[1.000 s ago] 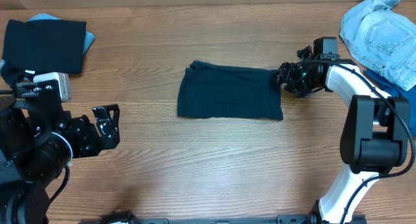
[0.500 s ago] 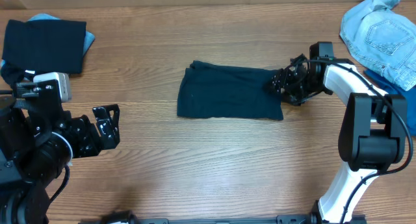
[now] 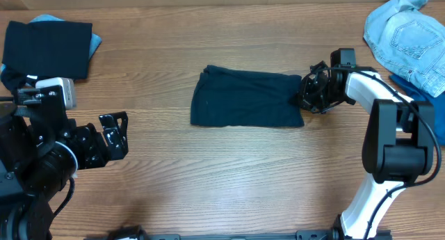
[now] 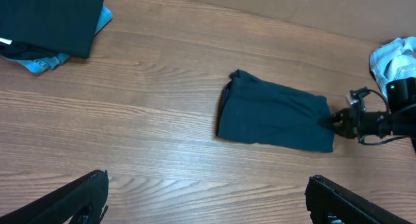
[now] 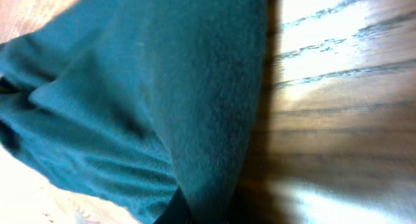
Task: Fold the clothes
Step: 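Lift the bundle's right end and fold it leftward with the right gripper, then press the folded end down onto the bundle's left half with the right gripper, then open the right gripper and lift it away to the upper right, then reach the left gripper to the bundle and grasp its left edge, then carry the bundle with the left gripper to the upper-left clothes stack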
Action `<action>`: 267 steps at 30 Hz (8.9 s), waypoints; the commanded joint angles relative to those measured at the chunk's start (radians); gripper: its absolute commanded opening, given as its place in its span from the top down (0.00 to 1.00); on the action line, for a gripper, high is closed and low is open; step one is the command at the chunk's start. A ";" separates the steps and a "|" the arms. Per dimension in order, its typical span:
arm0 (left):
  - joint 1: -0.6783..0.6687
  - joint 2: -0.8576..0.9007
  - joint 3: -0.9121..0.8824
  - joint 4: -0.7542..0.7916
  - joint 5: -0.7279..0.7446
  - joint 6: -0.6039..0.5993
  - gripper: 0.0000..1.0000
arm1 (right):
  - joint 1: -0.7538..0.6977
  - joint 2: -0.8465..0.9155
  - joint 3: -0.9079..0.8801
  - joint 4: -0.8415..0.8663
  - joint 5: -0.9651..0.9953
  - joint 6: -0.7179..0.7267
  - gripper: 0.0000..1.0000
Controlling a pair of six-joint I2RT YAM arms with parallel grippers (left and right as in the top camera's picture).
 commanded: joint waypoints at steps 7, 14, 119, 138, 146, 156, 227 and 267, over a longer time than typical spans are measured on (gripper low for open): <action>-0.008 0.005 0.017 0.002 -0.006 -0.014 0.00 | 0.100 -0.207 0.200 -0.124 0.073 -0.024 0.96; -0.008 0.005 0.017 0.002 -0.006 -0.014 0.00 | 0.216 -0.207 0.247 -0.127 0.085 -0.042 0.96; -0.008 0.005 0.017 0.002 -0.006 -0.014 0.00 | 0.618 -0.116 0.274 0.105 0.331 -0.055 0.35; -0.008 0.005 0.017 0.002 -0.006 -0.014 0.00 | 0.557 0.153 0.272 0.269 0.064 0.027 0.91; -0.008 0.005 0.017 0.002 -0.006 -0.014 0.00 | 0.499 0.145 0.296 0.250 0.075 0.016 0.66; -0.008 0.005 0.017 0.003 -0.005 -0.015 0.00 | 0.409 -0.112 0.327 0.201 -0.106 -0.002 0.40; -0.085 0.888 -0.317 0.409 0.462 0.077 0.00 | -0.270 -0.291 0.327 -0.280 -0.042 -0.060 0.00; -0.365 1.092 -0.699 1.263 0.469 -0.651 0.17 | -0.270 -0.375 0.327 -0.297 -0.042 -0.059 0.00</action>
